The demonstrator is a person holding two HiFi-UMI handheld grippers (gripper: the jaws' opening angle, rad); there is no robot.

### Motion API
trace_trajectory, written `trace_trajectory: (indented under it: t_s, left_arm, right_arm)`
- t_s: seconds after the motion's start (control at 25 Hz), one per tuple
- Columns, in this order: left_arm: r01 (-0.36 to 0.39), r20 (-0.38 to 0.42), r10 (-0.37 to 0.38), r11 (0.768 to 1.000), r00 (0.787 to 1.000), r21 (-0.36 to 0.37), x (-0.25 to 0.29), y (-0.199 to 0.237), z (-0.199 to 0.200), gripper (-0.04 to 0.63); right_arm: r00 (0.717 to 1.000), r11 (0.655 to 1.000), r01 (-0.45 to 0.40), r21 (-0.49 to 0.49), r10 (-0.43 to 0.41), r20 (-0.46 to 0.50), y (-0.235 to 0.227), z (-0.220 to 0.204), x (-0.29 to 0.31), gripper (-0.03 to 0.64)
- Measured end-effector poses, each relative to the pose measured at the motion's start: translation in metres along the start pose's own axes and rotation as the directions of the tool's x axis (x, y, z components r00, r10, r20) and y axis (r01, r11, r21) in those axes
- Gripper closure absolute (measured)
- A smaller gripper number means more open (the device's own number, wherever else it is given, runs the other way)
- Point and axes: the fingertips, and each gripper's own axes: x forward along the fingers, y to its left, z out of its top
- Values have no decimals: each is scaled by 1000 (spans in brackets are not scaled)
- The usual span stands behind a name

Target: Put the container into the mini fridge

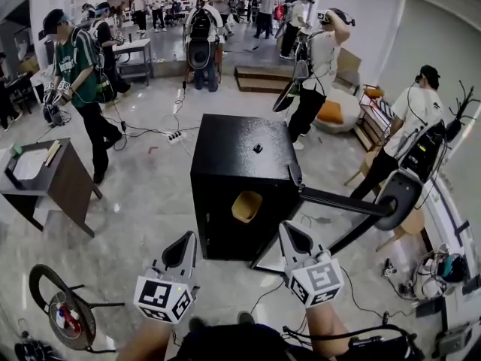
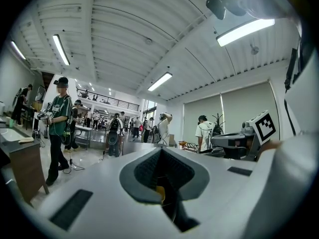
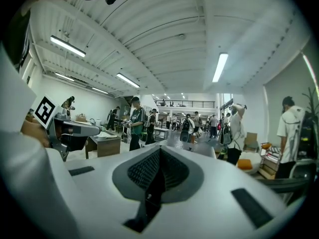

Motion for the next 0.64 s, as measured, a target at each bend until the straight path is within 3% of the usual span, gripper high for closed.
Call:
trace_trajectory:
  t_s: [0.64]
  left_arm:
    - [-4, -1, 4, 1000, 1000, 6, -4, -2, 2, 586]
  right_arm:
    - [1000, 999, 4, 35, -5, 12, -3, 2, -4, 600]
